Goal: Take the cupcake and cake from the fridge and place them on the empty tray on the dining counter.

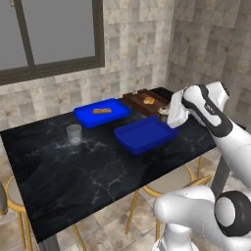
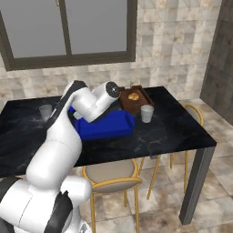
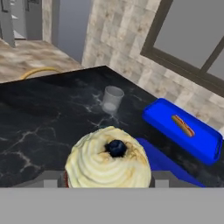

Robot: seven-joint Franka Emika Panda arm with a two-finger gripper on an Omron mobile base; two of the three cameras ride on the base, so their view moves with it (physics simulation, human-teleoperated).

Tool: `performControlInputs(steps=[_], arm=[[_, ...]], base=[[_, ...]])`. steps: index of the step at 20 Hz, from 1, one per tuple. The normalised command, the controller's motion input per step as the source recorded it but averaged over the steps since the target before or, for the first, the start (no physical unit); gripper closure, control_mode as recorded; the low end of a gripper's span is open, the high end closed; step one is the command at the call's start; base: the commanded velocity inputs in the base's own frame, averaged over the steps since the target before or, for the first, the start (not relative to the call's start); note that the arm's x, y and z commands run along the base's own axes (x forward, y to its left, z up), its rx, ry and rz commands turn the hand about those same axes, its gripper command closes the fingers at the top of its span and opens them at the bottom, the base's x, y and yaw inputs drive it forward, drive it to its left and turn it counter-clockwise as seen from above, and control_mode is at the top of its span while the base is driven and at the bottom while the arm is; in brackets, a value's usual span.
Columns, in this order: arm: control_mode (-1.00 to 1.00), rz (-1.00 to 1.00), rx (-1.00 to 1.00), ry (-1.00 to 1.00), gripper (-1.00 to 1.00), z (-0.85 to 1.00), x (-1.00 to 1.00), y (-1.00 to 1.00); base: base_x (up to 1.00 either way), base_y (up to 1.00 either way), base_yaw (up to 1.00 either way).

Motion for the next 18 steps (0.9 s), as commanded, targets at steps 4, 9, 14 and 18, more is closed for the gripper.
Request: performControlInputs(steps=[4, 9, 14, 18], arm=[[-1.0, 0.12, 0.0, 0.0, 1.0, -0.52, 0.26, 0.02], [-1.0, 0.08, 0.0, 0.0, 1.0, -0.45, 0.28, 0.06], [-1.0, 0.04, 0.0, 0.0, 1.0, -0.36, 0.38, 0.13], [-1.0, 0.03, 0.0, 0.0, 1.0, -0.34, 0.4, 0.16]], base=[[0.0, 0.0, 0.0], [0.0, 0.0, 0.0], [0.0, 0.0, 0.0], [0.0, 0.0, 0.0]])
